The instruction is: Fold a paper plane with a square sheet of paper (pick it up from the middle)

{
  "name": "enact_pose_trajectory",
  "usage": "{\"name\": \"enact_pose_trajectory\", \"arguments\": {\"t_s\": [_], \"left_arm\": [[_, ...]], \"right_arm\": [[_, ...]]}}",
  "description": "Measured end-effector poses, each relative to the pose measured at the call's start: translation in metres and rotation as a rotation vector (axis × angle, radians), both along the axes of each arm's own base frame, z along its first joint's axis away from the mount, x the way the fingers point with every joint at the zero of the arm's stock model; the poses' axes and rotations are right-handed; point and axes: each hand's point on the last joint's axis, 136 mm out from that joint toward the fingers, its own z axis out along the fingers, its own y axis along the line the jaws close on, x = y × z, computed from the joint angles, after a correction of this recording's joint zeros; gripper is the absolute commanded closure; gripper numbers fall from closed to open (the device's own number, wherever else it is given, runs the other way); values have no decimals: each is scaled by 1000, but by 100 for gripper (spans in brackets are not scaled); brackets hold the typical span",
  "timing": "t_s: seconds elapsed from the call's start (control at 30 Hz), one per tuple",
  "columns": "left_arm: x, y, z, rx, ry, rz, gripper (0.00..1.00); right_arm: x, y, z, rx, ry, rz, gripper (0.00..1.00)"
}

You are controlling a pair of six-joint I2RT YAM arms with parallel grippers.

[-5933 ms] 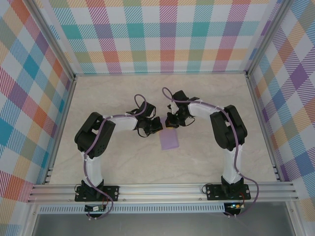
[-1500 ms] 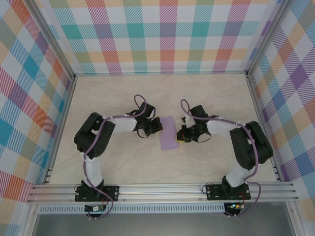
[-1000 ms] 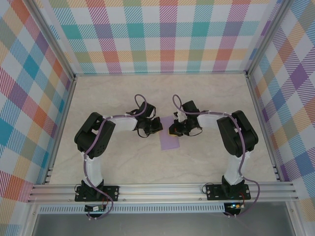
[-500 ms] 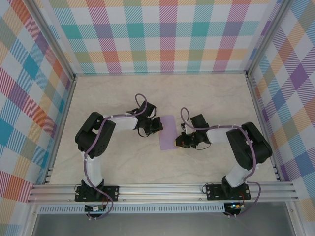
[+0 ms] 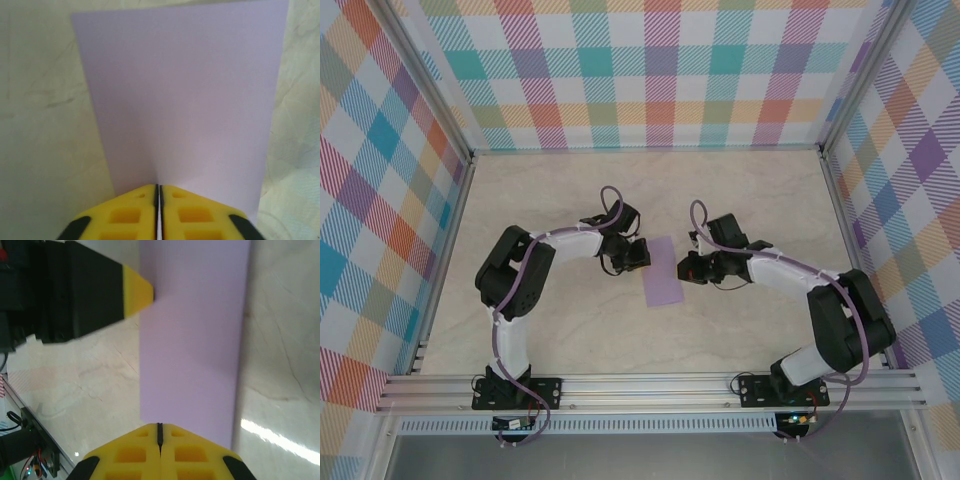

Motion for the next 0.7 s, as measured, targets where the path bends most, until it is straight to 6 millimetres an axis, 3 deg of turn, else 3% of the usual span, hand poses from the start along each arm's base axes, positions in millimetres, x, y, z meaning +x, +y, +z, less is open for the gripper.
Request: {"name": "enact_pose_trajectory", "arguments": {"t_s": [0.13, 0.23, 0.33, 0.4, 0.5, 0.7], "left_arm": [[-1, 11, 32, 24, -40, 33, 63], [4, 24, 69, 19, -120, 82, 56], [3, 41, 95, 12, -183, 139, 52], [-1, 57, 98, 23, -188, 182, 50], [-12, 77, 84, 57, -160, 233, 48], [-42, 108, 58, 127, -98, 298, 47]], "right_arm": [[4, 14, -24, -66, 46, 6, 100], [-3, 16, -50, -131, 104, 2, 100], [-11, 17, -62, -168, 142, -13, 100], [-12, 18, -62, -176, 148, -34, 100], [-19, 26, -62, -173, 167, -68, 100], [-43, 63, -62, -153, 218, -86, 100]]}}
